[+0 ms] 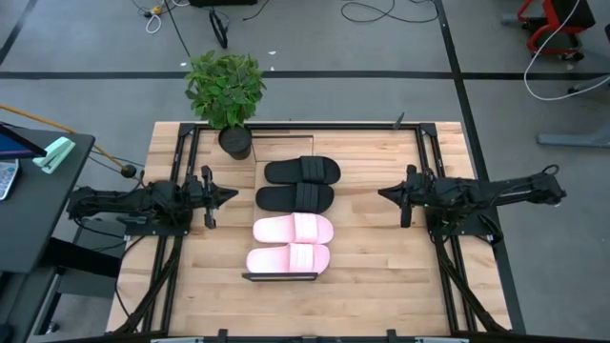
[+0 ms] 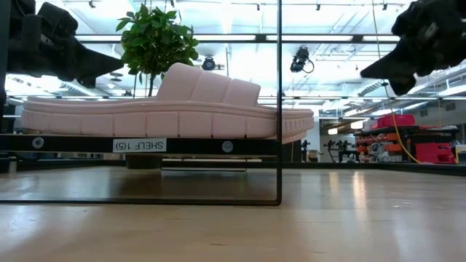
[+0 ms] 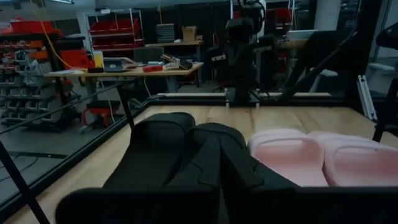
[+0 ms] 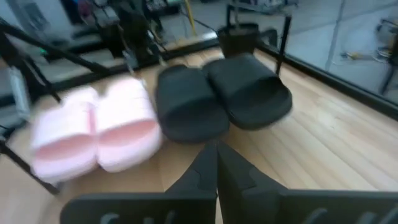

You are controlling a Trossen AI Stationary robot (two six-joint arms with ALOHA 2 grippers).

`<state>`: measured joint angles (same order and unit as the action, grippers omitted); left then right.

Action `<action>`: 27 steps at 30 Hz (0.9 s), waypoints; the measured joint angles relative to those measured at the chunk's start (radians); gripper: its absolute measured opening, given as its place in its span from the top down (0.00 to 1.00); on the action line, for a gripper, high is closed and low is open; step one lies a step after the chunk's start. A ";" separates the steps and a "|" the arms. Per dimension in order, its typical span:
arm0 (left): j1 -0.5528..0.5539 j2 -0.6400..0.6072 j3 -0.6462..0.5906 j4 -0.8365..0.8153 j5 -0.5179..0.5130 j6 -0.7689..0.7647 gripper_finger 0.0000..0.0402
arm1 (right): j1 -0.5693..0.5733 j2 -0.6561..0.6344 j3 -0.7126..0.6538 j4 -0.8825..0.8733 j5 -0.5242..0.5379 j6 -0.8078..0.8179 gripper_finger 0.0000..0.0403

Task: Pick and place slides into the shelf
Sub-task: Return to Home Position

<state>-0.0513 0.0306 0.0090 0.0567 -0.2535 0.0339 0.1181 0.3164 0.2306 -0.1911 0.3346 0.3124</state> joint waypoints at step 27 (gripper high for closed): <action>0.014 0.001 -0.002 -0.008 -0.004 -0.022 0.99 | 0.002 -0.315 -0.221 0.277 -0.113 -0.079 1.00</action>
<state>-0.0369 0.0315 0.0074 0.0488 -0.2577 0.0116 0.1197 0.0011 0.0097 0.0862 0.2215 0.2331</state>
